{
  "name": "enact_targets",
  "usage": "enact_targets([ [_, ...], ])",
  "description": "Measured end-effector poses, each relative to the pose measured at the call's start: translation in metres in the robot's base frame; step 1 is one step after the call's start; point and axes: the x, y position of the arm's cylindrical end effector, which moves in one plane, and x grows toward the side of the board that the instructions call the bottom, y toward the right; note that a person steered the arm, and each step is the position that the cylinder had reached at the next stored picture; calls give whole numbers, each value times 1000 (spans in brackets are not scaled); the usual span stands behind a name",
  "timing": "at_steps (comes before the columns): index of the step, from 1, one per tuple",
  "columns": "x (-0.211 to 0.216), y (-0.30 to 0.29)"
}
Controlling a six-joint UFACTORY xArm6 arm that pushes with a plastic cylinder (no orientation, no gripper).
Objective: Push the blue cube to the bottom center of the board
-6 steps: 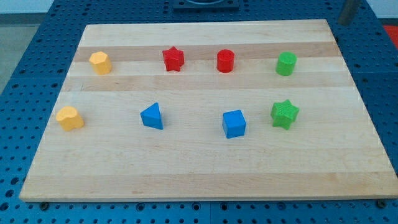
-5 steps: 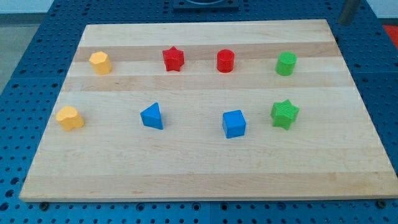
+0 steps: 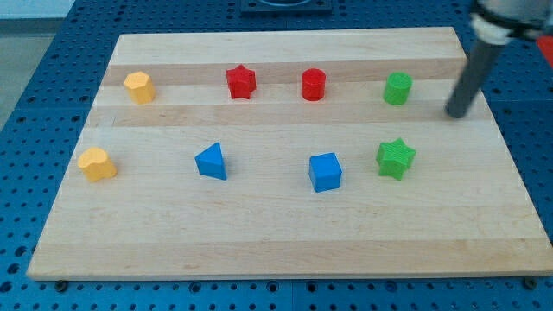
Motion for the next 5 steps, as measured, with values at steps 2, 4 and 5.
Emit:
enact_targets([
  [2, 10, -135],
  [4, 72, -160],
  [5, 116, -174],
])
